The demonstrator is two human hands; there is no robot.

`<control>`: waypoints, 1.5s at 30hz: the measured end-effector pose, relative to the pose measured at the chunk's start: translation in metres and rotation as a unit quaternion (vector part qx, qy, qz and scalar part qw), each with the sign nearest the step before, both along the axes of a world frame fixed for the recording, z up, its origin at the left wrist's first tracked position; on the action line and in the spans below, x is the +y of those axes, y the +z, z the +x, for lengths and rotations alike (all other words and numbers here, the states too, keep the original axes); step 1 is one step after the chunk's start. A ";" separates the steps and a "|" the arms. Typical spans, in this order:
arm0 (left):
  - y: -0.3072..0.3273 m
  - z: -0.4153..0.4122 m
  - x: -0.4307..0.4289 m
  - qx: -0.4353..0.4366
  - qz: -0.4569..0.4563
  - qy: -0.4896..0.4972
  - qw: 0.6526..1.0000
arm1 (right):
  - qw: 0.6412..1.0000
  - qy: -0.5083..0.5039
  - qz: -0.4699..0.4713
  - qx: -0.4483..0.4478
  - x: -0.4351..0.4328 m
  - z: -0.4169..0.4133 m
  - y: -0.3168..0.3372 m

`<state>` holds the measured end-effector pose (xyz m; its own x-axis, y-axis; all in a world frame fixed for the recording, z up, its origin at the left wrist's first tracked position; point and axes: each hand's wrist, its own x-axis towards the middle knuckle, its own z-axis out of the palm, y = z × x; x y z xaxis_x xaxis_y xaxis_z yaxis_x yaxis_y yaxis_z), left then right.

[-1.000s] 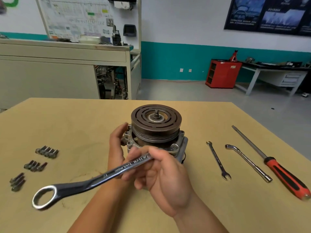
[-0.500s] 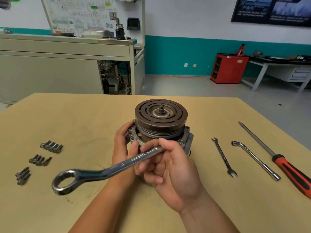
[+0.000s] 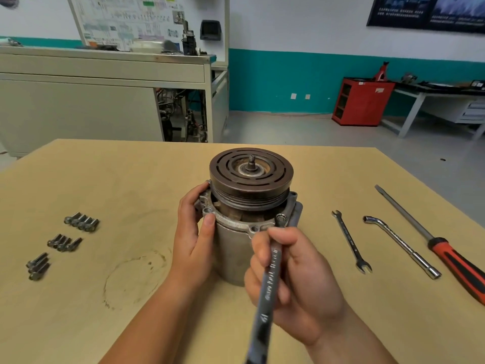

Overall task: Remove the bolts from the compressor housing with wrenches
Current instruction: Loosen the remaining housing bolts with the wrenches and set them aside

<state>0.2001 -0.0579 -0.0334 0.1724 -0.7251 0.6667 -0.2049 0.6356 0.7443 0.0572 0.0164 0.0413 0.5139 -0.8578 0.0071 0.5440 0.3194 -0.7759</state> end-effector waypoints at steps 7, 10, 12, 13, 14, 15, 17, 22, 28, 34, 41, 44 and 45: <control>-0.001 0.002 -0.002 -0.008 0.007 -0.022 1.000 | 0.972 0.185 0.008 0.143 -0.021 -0.066 0.016; 0.000 0.002 -0.001 -0.003 0.014 -0.027 1.000 | 0.905 0.214 -0.034 0.366 -0.043 -0.098 0.042; 0.000 0.002 0.000 0.001 0.018 -0.032 0.999 | 0.827 0.256 -0.081 0.494 -0.060 -0.107 0.061; 0.001 0.003 0.000 0.001 0.022 -0.032 0.999 | 0.777 0.272 -0.109 0.557 -0.067 -0.108 0.071; 0.001 0.003 0.000 0.000 0.025 -0.032 0.999 | 0.718 0.281 -0.142 0.621 -0.074 -0.107 0.080; 0.001 0.003 0.000 0.003 0.026 -0.038 0.999 | 0.652 0.278 -0.184 0.682 -0.080 -0.106 0.089; 0.001 0.004 0.000 0.001 0.026 -0.038 0.999 | 0.543 0.248 -0.271 0.755 -0.089 -0.099 0.101; 0.002 0.006 0.001 0.005 0.027 -0.042 0.999 | 0.504 0.186 -0.372 0.757 -0.099 -0.097 0.106; 0.004 0.014 0.005 -0.042 0.072 -0.100 0.991 | 0.581 0.223 -0.298 0.724 -0.080 -0.136 0.108; 0.009 0.009 0.008 -0.135 0.074 -0.050 0.987 | 0.825 0.216 -0.149 0.501 -0.030 -0.106 0.071; 0.005 0.002 0.008 -0.142 0.053 -0.015 0.988 | 0.954 0.042 0.025 0.296 0.006 -0.050 0.065; 0.002 0.002 0.007 -0.140 0.036 -0.008 0.989 | 0.951 0.026 0.039 0.304 0.006 -0.046 0.064; 0.001 0.002 0.007 -0.140 0.027 -0.005 0.990 | 0.948 0.027 0.041 0.313 0.006 -0.046 0.064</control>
<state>0.2019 -0.0509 -0.0319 -0.0207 -0.7614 0.6480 -0.4015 0.5999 0.6920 0.0114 0.0221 0.1057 0.4383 -0.8147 -0.3797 -0.0339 0.4071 -0.9128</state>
